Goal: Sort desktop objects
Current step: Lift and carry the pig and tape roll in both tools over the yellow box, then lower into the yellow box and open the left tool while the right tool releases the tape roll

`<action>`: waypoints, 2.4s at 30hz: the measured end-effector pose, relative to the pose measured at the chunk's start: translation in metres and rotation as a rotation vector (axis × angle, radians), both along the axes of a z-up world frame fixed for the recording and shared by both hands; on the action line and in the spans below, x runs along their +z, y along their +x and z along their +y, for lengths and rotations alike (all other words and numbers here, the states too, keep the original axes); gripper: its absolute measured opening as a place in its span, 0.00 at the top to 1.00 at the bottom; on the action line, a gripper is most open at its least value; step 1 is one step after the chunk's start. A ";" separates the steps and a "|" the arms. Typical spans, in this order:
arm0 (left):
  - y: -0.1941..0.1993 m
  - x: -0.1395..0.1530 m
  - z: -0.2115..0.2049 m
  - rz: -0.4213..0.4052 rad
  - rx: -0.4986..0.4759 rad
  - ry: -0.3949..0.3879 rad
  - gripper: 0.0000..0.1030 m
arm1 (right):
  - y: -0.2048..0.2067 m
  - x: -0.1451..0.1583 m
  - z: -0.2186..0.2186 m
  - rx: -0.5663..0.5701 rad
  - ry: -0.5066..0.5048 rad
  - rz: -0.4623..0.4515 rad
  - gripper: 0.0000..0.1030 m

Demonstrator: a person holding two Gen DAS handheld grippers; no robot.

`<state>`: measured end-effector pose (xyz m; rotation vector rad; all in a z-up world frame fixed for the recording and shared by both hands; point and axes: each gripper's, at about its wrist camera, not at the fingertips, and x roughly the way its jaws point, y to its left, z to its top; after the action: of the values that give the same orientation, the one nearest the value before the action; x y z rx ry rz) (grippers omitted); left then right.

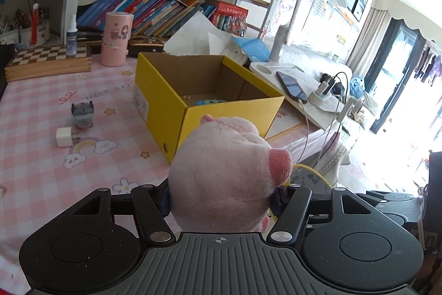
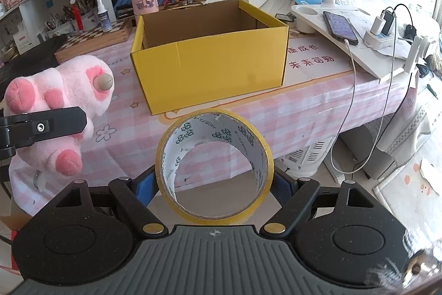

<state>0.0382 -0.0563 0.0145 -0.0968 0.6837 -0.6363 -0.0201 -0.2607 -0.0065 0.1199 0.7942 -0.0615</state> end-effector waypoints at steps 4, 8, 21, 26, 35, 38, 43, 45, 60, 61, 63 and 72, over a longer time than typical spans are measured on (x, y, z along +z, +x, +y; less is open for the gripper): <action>0.008 0.003 -0.008 -0.012 -0.006 -0.002 0.38 | 0.010 0.001 -0.006 0.000 0.000 0.000 0.22; 0.018 0.007 -0.018 -0.026 -0.006 -0.005 0.38 | 0.020 0.003 -0.013 0.004 -0.001 -0.011 0.22; 0.067 0.024 -0.053 -0.075 0.059 -0.048 0.38 | 0.072 0.031 -0.054 0.035 -0.040 -0.126 0.22; 0.088 0.029 -0.074 -0.108 0.093 -0.051 0.38 | 0.106 0.051 -0.081 0.050 -0.039 -0.184 0.22; 0.124 0.015 -0.101 -0.101 0.154 0.004 0.38 | 0.161 0.063 -0.104 0.153 -0.067 -0.215 0.22; 0.135 0.009 -0.109 -0.087 0.170 0.029 0.38 | 0.179 0.062 -0.106 0.194 -0.072 -0.209 0.22; 0.154 -0.005 -0.115 -0.054 0.191 0.075 0.38 | 0.210 0.056 -0.106 0.241 -0.083 -0.194 0.22; 0.160 -0.009 -0.118 -0.045 0.193 0.089 0.38 | 0.223 0.053 -0.107 0.258 -0.076 -0.186 0.22; 0.178 -0.029 -0.141 -0.027 0.158 0.261 0.37 | 0.306 0.025 -0.084 0.469 -0.098 -0.058 0.22; 0.178 -0.030 -0.143 -0.032 0.151 0.283 0.37 | 0.311 0.022 -0.080 0.480 -0.108 -0.046 0.22; 0.178 -0.031 -0.146 -0.035 0.146 0.307 0.35 | 0.320 0.016 -0.076 0.500 -0.123 -0.024 0.22; 0.175 -0.029 -0.147 -0.043 0.165 0.293 0.24 | 0.348 -0.001 -0.070 0.563 -0.117 0.089 0.22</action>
<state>0.2128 -0.2031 -0.0144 0.1312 0.7128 -0.3742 0.3277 -0.3307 -0.0074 -0.2209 0.8872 0.4215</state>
